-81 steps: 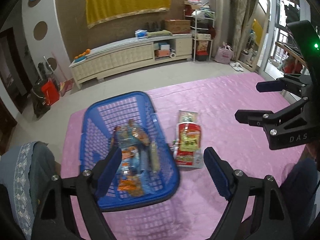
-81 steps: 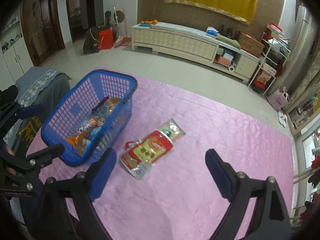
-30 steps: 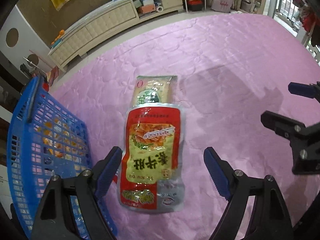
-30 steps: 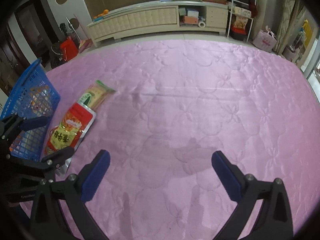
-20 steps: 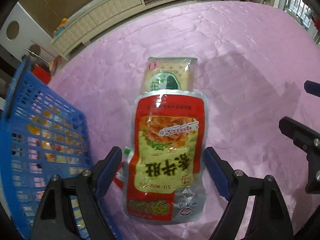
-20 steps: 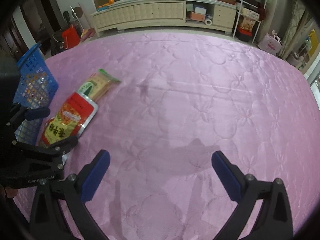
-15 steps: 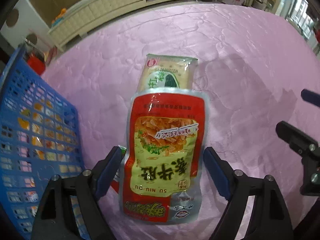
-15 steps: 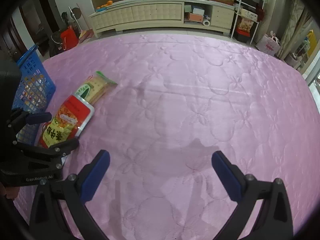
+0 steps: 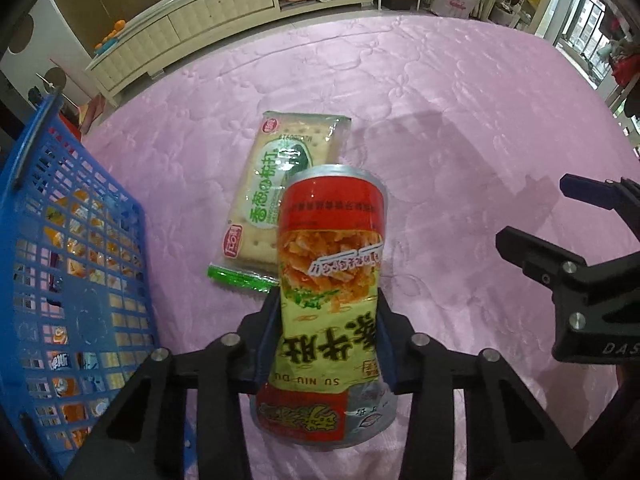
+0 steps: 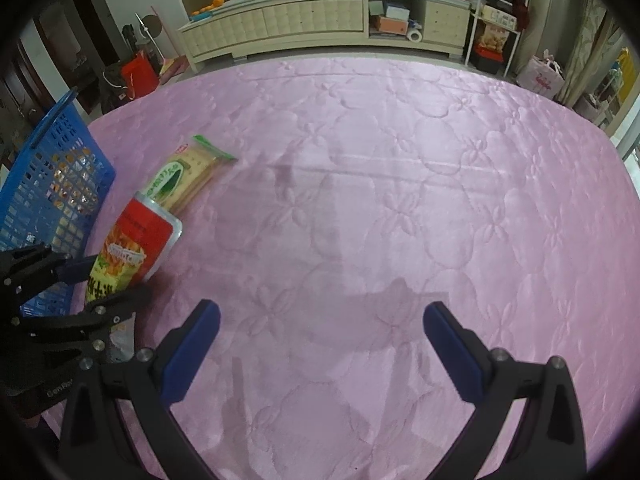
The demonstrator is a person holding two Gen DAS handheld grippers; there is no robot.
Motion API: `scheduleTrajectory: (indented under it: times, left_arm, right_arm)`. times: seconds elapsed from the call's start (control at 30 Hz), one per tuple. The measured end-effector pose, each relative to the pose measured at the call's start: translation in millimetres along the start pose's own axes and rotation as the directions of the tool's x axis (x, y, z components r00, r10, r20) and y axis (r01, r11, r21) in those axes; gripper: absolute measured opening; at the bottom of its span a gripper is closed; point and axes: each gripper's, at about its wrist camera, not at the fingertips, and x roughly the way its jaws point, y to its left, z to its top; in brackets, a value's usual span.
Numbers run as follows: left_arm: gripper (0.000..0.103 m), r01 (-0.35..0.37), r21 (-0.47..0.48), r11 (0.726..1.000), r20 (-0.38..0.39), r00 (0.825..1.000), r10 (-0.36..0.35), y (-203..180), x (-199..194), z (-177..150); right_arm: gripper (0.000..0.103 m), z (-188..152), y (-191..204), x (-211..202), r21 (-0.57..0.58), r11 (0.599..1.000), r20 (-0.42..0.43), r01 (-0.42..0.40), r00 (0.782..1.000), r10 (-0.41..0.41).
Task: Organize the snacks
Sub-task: 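Carry the noodle pouch over the basket with the left tool while the right tool reaches the small red packet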
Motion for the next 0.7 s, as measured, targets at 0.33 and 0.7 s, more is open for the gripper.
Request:
scheduleTrajectory:
  times: [0.33,0.7]
  left_arm:
    - [0.035,0.005,-0.031,1.000,0.155,0.988,0.000,6,-53,-14]
    - [0.035,0.016,-0.053,0.998,0.291,0.957,0.000,35,-128,-25]
  right_arm:
    - [0.103,2,5,-20,0.033,0.999,0.006,-0.038,0.999,0.038]
    - [0.103,32,32,-43,0.080,0.995,-0.002,-0.064,0.998,0.065]
